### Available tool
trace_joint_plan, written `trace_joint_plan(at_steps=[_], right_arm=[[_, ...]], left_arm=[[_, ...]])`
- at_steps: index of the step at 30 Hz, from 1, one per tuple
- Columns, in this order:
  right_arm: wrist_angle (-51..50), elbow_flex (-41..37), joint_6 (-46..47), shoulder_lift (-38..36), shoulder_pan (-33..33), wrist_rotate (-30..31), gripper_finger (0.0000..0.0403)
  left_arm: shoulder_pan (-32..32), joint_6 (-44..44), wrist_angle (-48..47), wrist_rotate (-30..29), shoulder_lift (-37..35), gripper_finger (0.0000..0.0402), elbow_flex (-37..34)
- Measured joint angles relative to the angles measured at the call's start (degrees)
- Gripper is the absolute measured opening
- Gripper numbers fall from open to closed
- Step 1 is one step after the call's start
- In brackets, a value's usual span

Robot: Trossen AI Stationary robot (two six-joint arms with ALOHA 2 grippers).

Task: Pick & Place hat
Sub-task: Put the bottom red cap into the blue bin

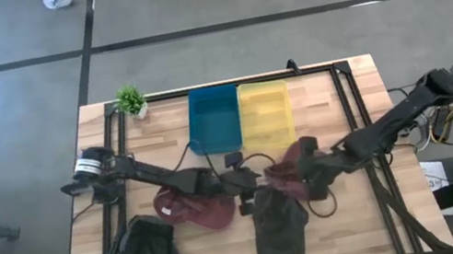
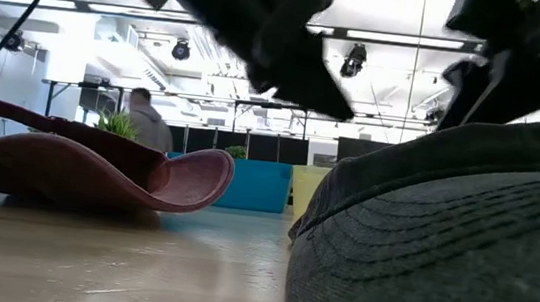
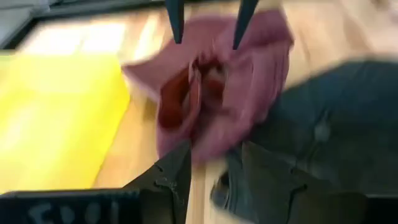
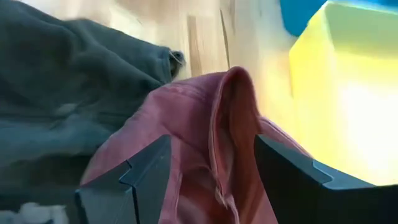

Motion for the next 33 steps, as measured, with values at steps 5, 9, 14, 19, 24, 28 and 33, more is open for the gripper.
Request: trace_joint_plan(at_steps=[5,9,14,19,24,28,33], right_arm=[[2.59,-0.76,2.04,6.69,-4.17,-3.17,0.0223],[6.65,-0.78,-0.14,11.07,-5.78,-4.08,0.0223],[9.20,-0.78,-0.48,15.67,-6.89,-4.46,0.0218],[9.78,-0.78,1.63,17.19,-7.89,-3.95,0.0165],[9.91,-0.77,2.97,16.07,-8.58,-1.12,0.0084],[9.83,-0.69,3.35,14.62,-9.43,-0.72,0.0027],[8.18,-0.69,3.28,13.53,-9.56,0.66,0.0017]], left_arm=[[0.00,-2.47,-0.20,0.24,-2.02,0.0138,-4.06],[-0.24,-3.49,-0.50,0.24,-2.78,0.0138,-5.67],[-0.30,-3.65,-0.01,0.24,-3.14,0.0138,-5.77],[-1.19,-3.65,0.39,0.64,-3.14,0.0138,-5.77],[-2.68,-3.67,1.29,0.85,-2.65,0.0138,-5.77],[-3.34,-3.63,4.54,0.90,-1.58,0.0138,-5.77],[-3.32,-2.31,8.88,1.47,-1.08,0.0138,-5.77]])
